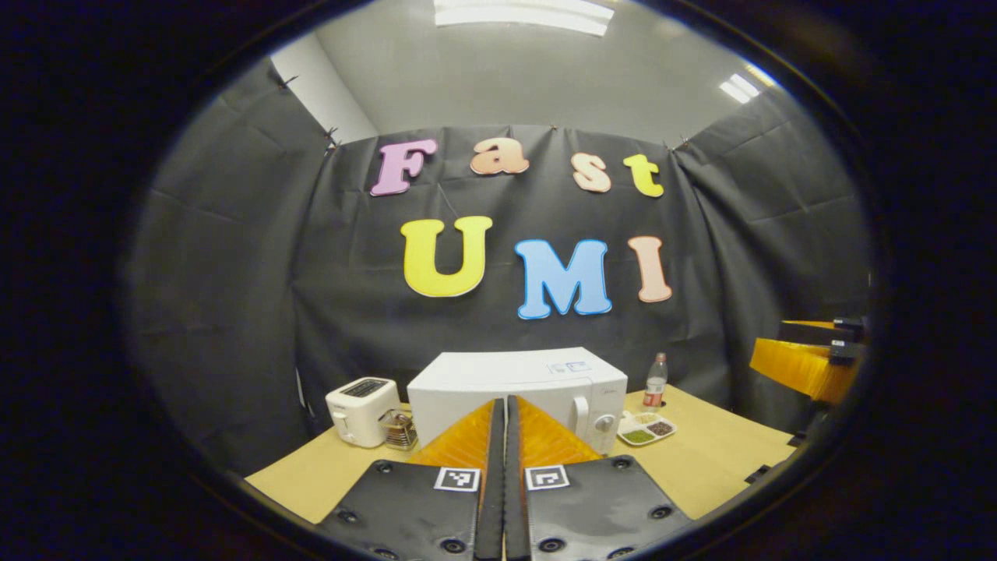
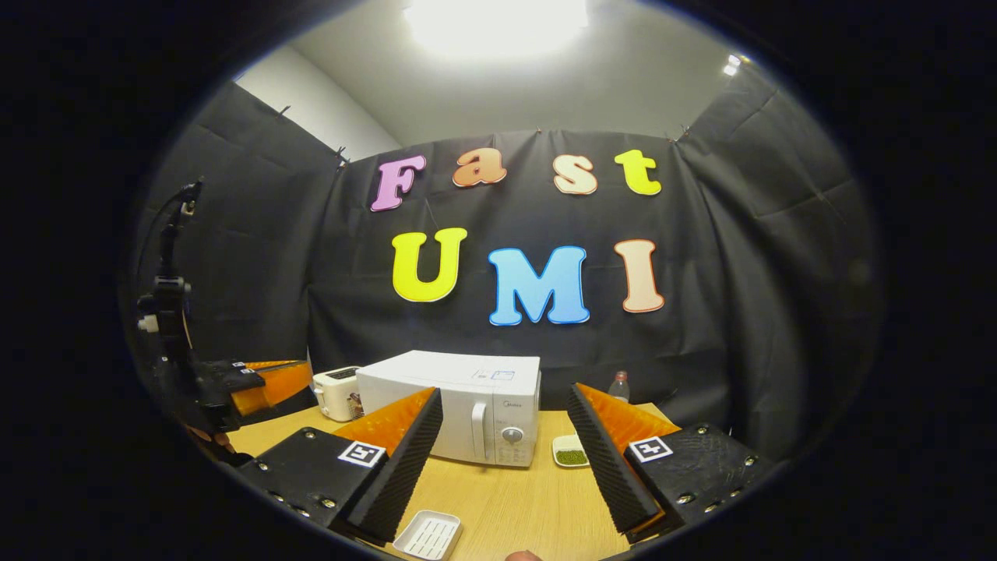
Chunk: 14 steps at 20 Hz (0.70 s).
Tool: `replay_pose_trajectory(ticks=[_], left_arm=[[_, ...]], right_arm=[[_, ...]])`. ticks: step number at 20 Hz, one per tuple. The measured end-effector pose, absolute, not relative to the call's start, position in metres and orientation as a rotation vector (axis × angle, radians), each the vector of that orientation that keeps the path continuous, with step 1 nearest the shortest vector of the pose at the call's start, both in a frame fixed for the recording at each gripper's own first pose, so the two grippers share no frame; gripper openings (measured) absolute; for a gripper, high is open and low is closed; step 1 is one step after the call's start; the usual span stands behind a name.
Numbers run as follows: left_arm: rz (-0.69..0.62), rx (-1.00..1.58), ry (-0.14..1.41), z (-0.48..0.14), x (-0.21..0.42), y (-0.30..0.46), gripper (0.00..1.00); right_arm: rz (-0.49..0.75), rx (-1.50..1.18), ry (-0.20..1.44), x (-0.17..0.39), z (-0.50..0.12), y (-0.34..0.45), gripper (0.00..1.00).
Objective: Open the microwave oven with the left hand, put the food in, and close the microwave oven.
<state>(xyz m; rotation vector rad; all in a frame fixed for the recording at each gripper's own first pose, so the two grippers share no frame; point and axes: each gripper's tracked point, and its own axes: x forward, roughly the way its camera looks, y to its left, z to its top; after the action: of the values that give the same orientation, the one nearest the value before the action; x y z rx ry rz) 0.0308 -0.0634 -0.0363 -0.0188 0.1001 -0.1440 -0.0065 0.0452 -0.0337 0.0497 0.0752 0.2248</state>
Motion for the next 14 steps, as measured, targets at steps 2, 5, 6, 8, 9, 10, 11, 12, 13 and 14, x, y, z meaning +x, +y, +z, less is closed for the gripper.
replay_pose_trajectory(ticks=[2,5,6,8,9,10,11,12,13,14], left_arm=[[-0.142,-0.034,0.106,-0.031,0.018,-0.056,0.07],[-0.132,-0.036,0.077,-0.018,0.001,-0.039,0.75],[-0.122,-0.028,0.057,-0.013,-0.001,-0.033,0.83],[-0.111,-0.007,0.038,-0.007,-0.005,-0.024,0.89],[-0.105,0.004,0.036,-0.006,-0.006,-0.022,0.96],[-0.099,0.012,0.030,-0.002,-0.006,-0.018,0.94],[-0.095,0.017,0.021,0.002,-0.008,-0.015,0.94],[-0.091,0.019,0.012,0.008,-0.007,-0.013,0.98],[-0.089,0.019,0.004,0.013,-0.006,-0.011,0.98],[-0.086,0.018,0.000,0.015,-0.008,-0.009,0.98]], right_arm=[[0.214,0.062,0.074,-0.011,-0.027,0.046,0.98],[0.198,0.060,0.053,-0.011,-0.016,0.045,0.98],[0.191,0.058,0.054,-0.008,-0.015,0.046,0.98],[0.174,0.074,0.050,-0.003,-0.013,0.050,0.98],[0.167,0.084,0.052,-0.001,-0.014,0.051,0.98],[0.164,0.085,0.056,0.000,-0.015,0.052,0.98],[0.154,0.081,0.059,0.001,-0.015,0.052,0.98],[0.148,0.076,0.056,0.002,-0.015,0.052,0.98],[0.143,0.074,0.057,0.001,-0.014,0.052,0.98],[0.146,0.073,0.057,0.002,-0.015,0.055,0.98]])
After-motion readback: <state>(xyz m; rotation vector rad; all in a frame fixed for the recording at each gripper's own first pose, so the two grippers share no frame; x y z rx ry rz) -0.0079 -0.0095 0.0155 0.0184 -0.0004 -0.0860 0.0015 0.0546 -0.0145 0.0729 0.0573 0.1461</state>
